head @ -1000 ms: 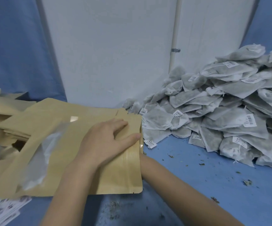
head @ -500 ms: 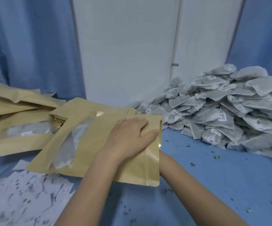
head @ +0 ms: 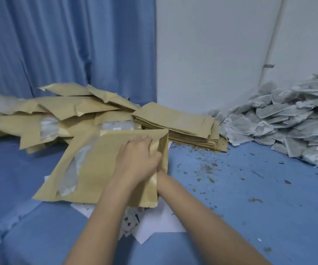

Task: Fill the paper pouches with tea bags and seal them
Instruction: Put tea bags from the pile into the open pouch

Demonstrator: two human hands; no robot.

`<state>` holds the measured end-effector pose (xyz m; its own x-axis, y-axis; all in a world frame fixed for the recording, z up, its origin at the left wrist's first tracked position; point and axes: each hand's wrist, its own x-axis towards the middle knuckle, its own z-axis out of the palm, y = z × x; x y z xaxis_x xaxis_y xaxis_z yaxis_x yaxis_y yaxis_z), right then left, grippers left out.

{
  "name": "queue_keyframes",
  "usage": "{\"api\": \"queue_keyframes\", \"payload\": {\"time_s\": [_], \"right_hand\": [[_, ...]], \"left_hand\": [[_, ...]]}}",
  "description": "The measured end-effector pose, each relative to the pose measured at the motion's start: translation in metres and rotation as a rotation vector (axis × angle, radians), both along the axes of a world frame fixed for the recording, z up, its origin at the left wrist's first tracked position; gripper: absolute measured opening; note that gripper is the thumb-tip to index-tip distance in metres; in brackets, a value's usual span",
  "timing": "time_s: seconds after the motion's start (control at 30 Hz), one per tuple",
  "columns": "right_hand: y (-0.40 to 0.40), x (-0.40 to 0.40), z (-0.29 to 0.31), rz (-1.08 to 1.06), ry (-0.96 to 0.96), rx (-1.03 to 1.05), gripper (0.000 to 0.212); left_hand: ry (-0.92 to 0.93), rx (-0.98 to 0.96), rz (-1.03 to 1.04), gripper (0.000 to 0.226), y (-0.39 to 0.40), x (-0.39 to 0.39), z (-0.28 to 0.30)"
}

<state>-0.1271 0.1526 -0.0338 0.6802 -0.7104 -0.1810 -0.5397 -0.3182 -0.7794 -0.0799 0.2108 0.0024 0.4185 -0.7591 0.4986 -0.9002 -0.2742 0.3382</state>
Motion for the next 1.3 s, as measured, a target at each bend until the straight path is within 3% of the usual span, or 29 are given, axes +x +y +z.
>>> {"api": "queue_keyframes", "payload": {"time_s": [0.1, 0.2, 0.3, 0.37, 0.5, 0.63, 0.73, 0.83, 0.97, 1.13, 1.3], "right_hand": [[0.013, 0.03, -0.007, 0.015, -0.123, 0.163, 0.034], [0.01, 0.047, -0.017, 0.145, -0.181, 0.033, 0.039], [0.001, 0.045, -0.02, 0.169, -0.237, -0.24, 0.014], [-0.016, 0.033, -0.028, 0.111, -0.248, -0.391, 0.017], [-0.051, -0.003, -0.046, -0.068, -0.2, -0.383, 0.017], [-0.058, -0.014, -0.061, 0.123, 0.09, -0.445, 0.065], [-0.058, -0.015, -0.062, 0.161, 0.08, -0.484, 0.072], [-0.063, -0.016, -0.063, 0.161, 0.034, -0.455, 0.057], [-0.064, -0.017, -0.062, 0.028, -0.081, -0.21, 0.024], [-0.072, -0.023, -0.055, -0.028, -0.037, -0.148, 0.05], [-0.08, -0.033, -0.05, -0.148, -0.125, -0.197, 0.038]], "left_hand": [[0.078, -0.022, 0.064, 0.031, 0.009, 0.025, -0.012], [0.115, -0.009, 0.138, 0.03, 0.008, 0.045, -0.023], [0.132, -0.022, 0.192, 0.025, 0.0, 0.061, -0.03], [0.143, -0.031, 0.211, 0.025, -0.006, 0.066, -0.034], [0.15, -0.038, 0.225, 0.032, -0.016, 0.067, -0.039], [0.14, -0.053, 0.248, 0.029, -0.02, 0.067, -0.04], [0.159, -0.079, 0.269, 0.028, -0.02, 0.067, -0.039], [0.173, -0.102, 0.279, 0.028, -0.022, 0.068, -0.037], [0.177, -0.112, 0.27, 0.028, -0.028, 0.064, -0.036], [0.141, -0.134, 0.268, 0.029, -0.031, 0.061, -0.04], [0.132, -0.136, 0.266, 0.028, -0.033, 0.059, -0.041]]}}
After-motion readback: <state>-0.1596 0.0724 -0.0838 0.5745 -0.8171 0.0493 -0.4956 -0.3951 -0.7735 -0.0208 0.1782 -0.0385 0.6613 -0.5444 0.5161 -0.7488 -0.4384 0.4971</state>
